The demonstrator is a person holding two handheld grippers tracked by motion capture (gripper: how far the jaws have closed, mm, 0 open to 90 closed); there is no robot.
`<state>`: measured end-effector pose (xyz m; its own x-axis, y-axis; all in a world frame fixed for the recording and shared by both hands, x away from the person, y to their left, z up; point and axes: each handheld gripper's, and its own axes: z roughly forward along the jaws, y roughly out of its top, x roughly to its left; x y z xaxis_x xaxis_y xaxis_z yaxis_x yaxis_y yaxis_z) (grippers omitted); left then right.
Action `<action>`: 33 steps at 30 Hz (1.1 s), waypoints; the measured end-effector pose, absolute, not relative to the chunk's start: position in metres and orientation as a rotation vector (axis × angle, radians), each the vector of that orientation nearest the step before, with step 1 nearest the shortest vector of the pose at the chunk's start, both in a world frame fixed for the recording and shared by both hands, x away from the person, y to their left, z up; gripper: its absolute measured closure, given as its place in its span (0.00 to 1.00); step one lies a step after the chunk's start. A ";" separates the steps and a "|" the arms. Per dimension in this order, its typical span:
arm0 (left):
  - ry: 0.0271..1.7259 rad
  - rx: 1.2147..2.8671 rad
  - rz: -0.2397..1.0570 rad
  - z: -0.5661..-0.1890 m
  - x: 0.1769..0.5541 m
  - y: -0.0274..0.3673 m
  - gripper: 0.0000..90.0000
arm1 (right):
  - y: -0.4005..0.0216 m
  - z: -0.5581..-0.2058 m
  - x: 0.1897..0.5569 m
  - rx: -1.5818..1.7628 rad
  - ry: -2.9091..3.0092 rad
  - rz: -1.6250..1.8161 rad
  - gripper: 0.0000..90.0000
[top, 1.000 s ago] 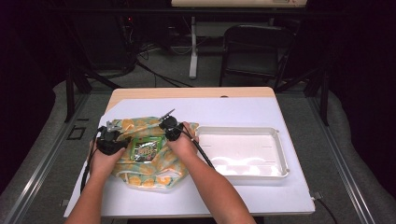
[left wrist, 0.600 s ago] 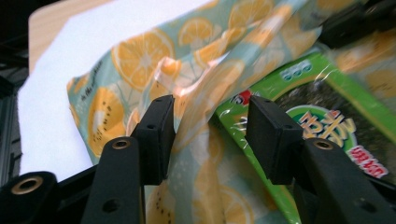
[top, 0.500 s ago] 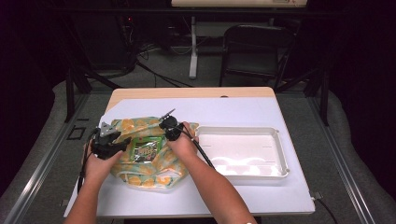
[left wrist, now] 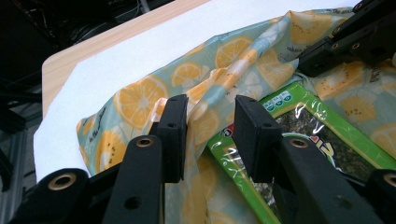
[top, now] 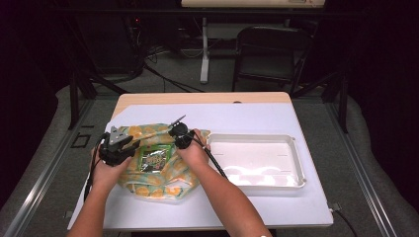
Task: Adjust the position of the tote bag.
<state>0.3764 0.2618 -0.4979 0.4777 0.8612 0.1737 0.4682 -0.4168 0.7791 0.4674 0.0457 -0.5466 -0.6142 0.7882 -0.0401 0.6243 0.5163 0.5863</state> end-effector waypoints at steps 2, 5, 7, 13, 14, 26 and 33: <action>1.089 2.075 0.765 -0.499 0.379 0.259 0.74 | 0.045 -0.547 0.468 1.187 2.456 0.777 0.99; 1.091 2.114 0.791 -0.502 0.381 0.254 0.78 | 0.045 -0.547 0.468 1.184 2.452 0.785 0.99; 1.091 2.141 0.794 -0.505 0.383 0.253 0.85 | 0.045 -0.547 0.468 1.186 2.453 0.785 0.99; 1.100 2.206 0.785 -0.514 0.388 0.252 0.98 | 0.045 -0.547 0.468 1.188 2.451 0.788 0.99; 1.101 2.213 0.786 -0.515 0.389 0.251 0.99 | 0.045 -0.547 0.468 1.189 2.450 0.790 0.99; 1.122 2.297 0.767 -0.531 0.400 0.251 1.00 | 0.044 -0.547 0.468 1.195 2.448 0.798 0.98; 1.147 2.294 0.806 -0.538 0.412 0.256 1.00 | 0.045 -0.548 0.467 1.193 2.440 0.798 0.98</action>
<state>0.4121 0.2557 -0.5377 0.4835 0.8228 0.2987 0.5602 -0.5530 0.6167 0.4666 0.0445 -0.5478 -0.6055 0.7952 -0.0312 0.6232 0.4981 0.6030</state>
